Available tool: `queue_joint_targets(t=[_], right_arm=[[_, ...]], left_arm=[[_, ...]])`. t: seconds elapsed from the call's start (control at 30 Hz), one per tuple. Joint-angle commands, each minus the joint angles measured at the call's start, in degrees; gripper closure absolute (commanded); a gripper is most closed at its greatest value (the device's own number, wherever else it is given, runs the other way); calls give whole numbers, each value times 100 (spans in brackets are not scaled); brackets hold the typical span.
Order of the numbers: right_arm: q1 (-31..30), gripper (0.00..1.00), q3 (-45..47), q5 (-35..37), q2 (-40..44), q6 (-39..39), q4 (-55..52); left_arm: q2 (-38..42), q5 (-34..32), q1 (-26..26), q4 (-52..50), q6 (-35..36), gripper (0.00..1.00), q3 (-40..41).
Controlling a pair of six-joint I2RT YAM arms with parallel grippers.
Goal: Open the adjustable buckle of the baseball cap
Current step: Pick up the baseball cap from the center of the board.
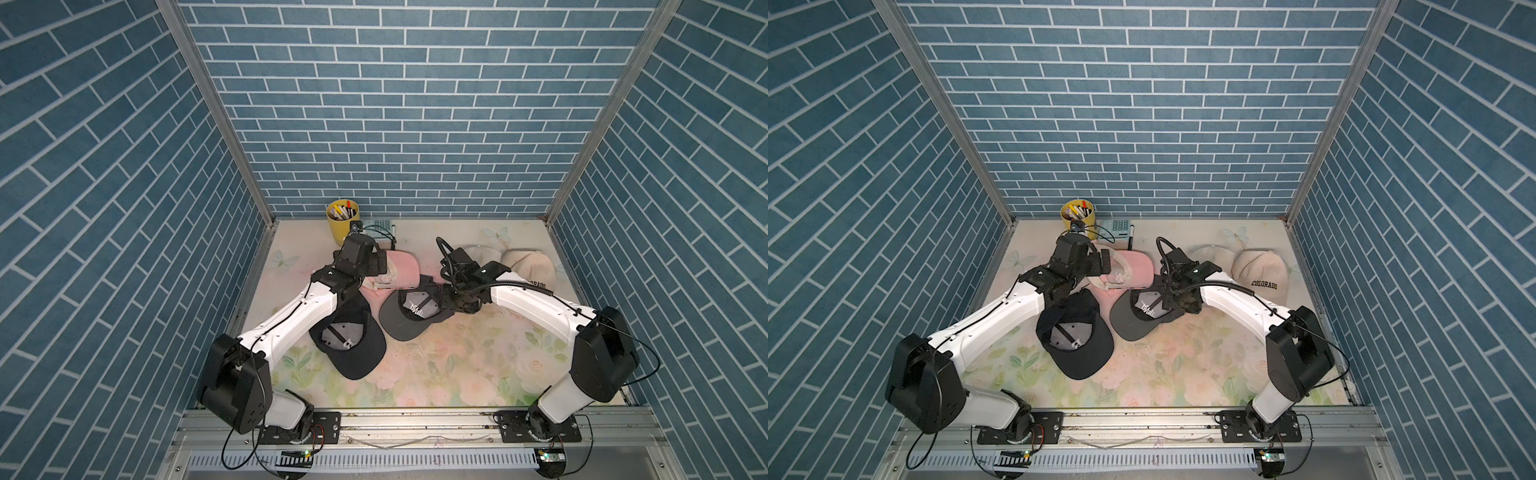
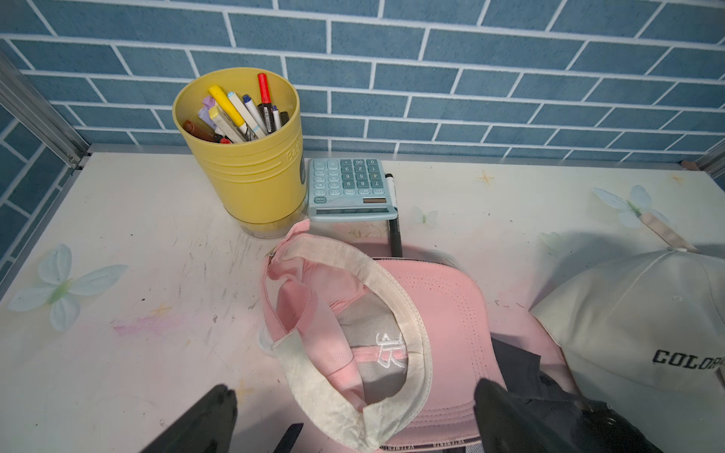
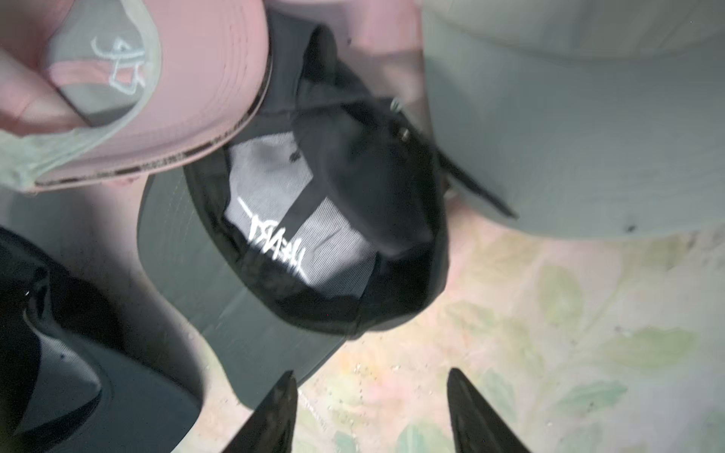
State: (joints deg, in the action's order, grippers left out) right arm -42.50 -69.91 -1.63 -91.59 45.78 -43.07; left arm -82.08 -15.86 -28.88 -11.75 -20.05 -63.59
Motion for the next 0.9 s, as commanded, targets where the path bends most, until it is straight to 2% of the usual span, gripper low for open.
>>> queue_joint_targets(t=[0.0,0.3,0.6,0.7,0.87], right_arm=[[-288,39,153,-285,-35,871,100],[-633,38,210,-479,-581,1089,563],[-542,42,-505,-382,-1491,881,751],[-525,52,-567,-254,-1628,880,767],[-534,78,-436,137,-1386,835,696]], left_arm=[[56,168,76,98,-41,0,108],[18,198,98,181,-96,0,198],[253,-48,110,-90,-89,0,115],[332,-137,133,-180,-44,0,79],[373,-149,155,-188,-7,0,18]])
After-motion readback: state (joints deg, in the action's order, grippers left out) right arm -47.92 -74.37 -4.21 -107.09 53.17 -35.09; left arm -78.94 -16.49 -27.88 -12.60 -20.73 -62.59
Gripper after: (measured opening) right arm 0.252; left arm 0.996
